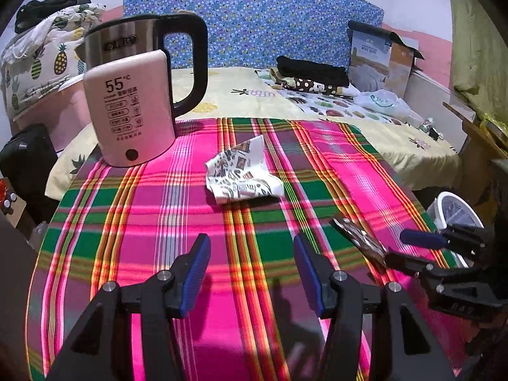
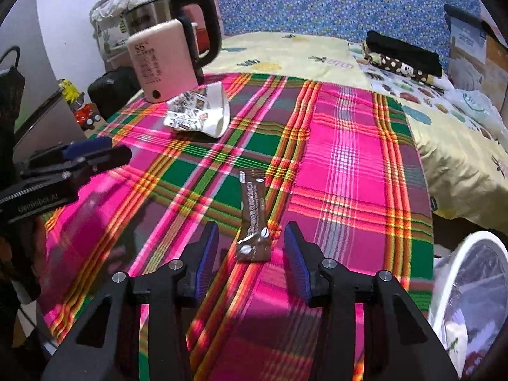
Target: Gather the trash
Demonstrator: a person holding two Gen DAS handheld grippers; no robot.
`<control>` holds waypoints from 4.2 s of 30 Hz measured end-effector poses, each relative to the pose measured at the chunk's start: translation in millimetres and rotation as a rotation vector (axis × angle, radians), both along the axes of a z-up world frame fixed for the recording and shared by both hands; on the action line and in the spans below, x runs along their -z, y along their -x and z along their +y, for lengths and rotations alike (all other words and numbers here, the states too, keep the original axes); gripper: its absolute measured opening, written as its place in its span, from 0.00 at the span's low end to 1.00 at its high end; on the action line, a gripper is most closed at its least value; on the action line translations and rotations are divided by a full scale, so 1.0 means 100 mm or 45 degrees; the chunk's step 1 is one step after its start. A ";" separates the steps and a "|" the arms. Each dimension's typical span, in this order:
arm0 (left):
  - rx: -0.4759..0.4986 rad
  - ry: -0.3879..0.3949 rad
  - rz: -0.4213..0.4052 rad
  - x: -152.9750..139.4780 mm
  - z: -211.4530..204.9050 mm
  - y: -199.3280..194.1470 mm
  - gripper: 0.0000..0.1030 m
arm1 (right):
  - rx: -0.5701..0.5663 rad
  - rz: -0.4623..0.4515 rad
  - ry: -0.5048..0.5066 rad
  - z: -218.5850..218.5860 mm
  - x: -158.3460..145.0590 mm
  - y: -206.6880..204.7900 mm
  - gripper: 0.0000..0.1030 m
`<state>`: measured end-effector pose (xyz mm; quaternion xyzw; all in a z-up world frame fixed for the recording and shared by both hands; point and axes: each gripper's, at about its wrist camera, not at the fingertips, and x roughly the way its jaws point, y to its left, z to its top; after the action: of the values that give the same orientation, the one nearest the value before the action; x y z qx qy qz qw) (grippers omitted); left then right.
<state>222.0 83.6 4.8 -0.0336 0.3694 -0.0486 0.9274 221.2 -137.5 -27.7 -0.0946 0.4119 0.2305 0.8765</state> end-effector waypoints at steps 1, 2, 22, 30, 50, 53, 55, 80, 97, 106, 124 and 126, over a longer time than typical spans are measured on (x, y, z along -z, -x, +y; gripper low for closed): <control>-0.002 0.006 0.007 0.01 0.03 -0.06 0.55 | 0.002 0.004 0.006 0.00 0.02 -0.02 0.42; -0.005 0.010 0.015 0.03 0.05 -0.13 0.55 | 0.005 0.013 0.015 0.01 0.05 -0.05 0.41; -0.060 0.090 0.079 0.32 0.20 -1.00 0.41 | 0.021 0.033 -0.029 -0.14 0.09 0.01 0.25; -0.068 0.051 0.059 0.25 0.12 -0.91 0.15 | 0.066 0.011 -0.063 -0.26 0.04 -0.01 0.25; 0.118 0.067 -0.033 -0.22 -0.72 -0.12 0.14 | 0.234 -0.093 -0.126 -0.83 -0.22 0.38 0.25; 0.160 0.079 -0.033 -0.25 -0.89 -0.01 0.14 | 0.273 -0.112 -0.131 -0.97 -0.27 0.49 0.25; 0.190 0.082 -0.029 -0.26 -1.02 0.04 0.14 | 0.306 -0.126 -0.133 -1.07 -0.30 0.55 0.25; 0.593 0.101 0.009 -0.24 -2.60 0.22 0.14 | 0.648 -0.210 -0.086 -2.02 -0.41 0.86 0.25; 0.677 0.110 0.100 -0.02 -3.09 0.06 0.15 | 0.715 -0.195 -0.019 -2.19 -0.36 0.74 0.25; 0.706 0.150 0.099 -0.05 -3.07 0.11 0.54 | 0.731 -0.218 -0.044 -2.25 -0.39 0.83 0.26; 0.582 0.092 -0.052 -0.33 -2.63 0.65 0.59 | 0.674 -0.229 -0.081 -1.98 -0.44 1.10 0.26; 0.556 0.087 -0.066 -0.35 -2.55 0.73 0.59 | 0.662 -0.240 -0.081 -1.93 -0.44 1.15 0.26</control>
<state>148.6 -171.2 40.1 0.0169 0.3419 -0.2618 0.9024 106.6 -331.0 16.8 0.0207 0.3317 0.0008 0.9432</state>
